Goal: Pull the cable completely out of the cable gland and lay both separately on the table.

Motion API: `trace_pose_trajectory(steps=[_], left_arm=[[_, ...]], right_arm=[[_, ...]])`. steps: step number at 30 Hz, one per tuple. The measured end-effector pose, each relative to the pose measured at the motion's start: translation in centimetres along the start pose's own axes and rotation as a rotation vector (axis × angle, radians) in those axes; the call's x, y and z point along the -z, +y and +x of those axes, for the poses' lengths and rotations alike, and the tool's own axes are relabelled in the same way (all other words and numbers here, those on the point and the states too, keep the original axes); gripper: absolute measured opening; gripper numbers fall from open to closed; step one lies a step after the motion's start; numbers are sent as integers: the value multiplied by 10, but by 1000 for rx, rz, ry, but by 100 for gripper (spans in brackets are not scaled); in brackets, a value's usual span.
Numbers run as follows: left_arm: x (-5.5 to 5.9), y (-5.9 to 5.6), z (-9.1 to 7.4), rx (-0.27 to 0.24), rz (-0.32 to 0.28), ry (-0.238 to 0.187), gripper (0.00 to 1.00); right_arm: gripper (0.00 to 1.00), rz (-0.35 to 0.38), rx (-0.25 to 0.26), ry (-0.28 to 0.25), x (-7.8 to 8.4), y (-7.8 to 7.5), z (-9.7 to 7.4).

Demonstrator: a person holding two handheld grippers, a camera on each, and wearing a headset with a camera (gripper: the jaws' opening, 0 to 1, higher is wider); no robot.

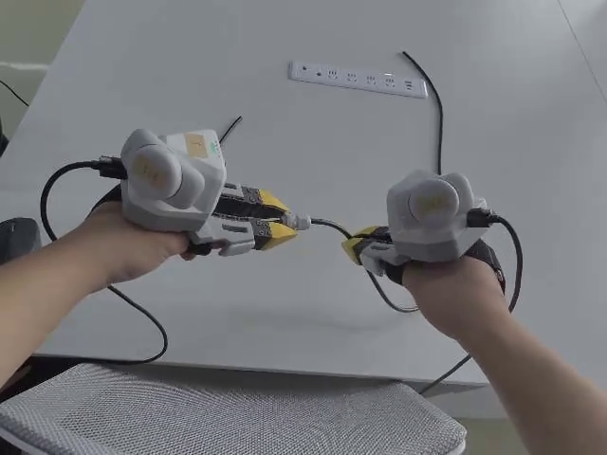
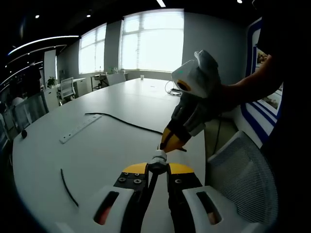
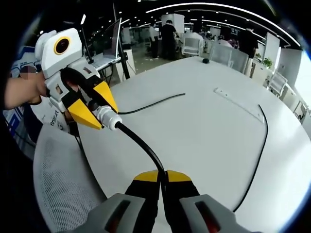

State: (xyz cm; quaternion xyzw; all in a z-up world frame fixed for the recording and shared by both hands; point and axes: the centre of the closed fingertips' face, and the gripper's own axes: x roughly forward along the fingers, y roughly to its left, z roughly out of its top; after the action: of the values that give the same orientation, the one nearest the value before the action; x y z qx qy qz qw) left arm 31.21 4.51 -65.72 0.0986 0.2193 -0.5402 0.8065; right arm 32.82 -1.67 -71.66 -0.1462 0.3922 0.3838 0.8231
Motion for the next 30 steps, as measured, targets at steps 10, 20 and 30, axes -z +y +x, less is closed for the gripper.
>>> trace_pose_trajectory(steps=[10,20,30], left_arm=[[1,4,0,3,5,2,15],[3,7,0,10,15,18,15],[1,5,-2,17,15,22,15]], right_arm=[[2,-110,-11,-39,-10,3,-8],[16,-189,-48,-114,-40,18,-17],[11,-399,-54,-98,-60,50,-8]])
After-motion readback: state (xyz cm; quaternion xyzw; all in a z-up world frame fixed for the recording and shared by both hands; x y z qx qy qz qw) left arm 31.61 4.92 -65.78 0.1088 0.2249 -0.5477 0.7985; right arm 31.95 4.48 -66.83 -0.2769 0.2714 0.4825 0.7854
